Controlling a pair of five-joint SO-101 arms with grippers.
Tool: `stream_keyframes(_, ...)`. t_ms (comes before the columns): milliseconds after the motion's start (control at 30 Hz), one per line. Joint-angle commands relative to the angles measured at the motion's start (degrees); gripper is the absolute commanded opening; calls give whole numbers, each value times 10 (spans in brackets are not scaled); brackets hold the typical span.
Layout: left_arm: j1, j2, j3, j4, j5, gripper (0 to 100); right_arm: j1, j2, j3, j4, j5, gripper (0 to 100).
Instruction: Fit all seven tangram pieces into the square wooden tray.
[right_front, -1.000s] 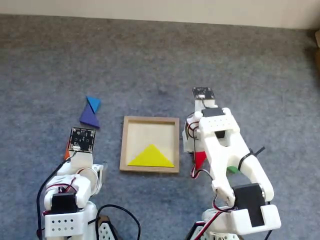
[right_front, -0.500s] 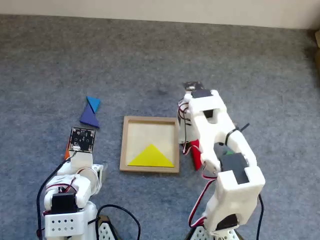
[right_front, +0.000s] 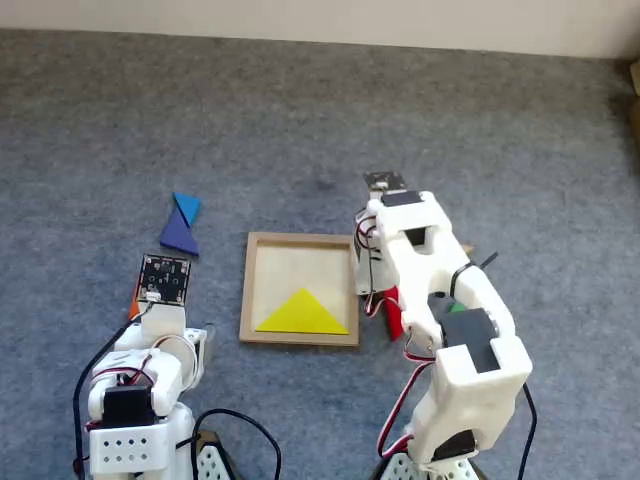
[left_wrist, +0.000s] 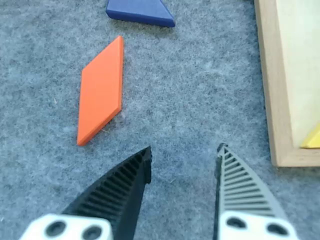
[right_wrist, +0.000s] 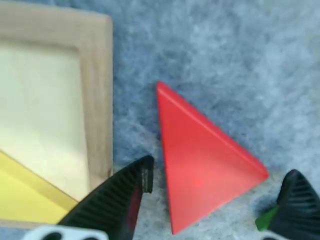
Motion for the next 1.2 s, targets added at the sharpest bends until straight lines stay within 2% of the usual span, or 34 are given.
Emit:
stream_keyframes(0,-3,-29,12,3,5,213,-4,-4,0,-8,6,378)
stream_keyframes(400,-3,-29,12,3,5,213,-5,-4,1,-8,69,378)
stream_keyframes(600,-3,-29,12,3,5,213,-5,-4,4,-8,70,292)
stream_keyframes(1067,-3,-29,12,3,5,213,21,-9,0,-2,67,278)
stream_keyframes(1167,-3,-29,12,3,5,213,24,-13,0,3,70,227)
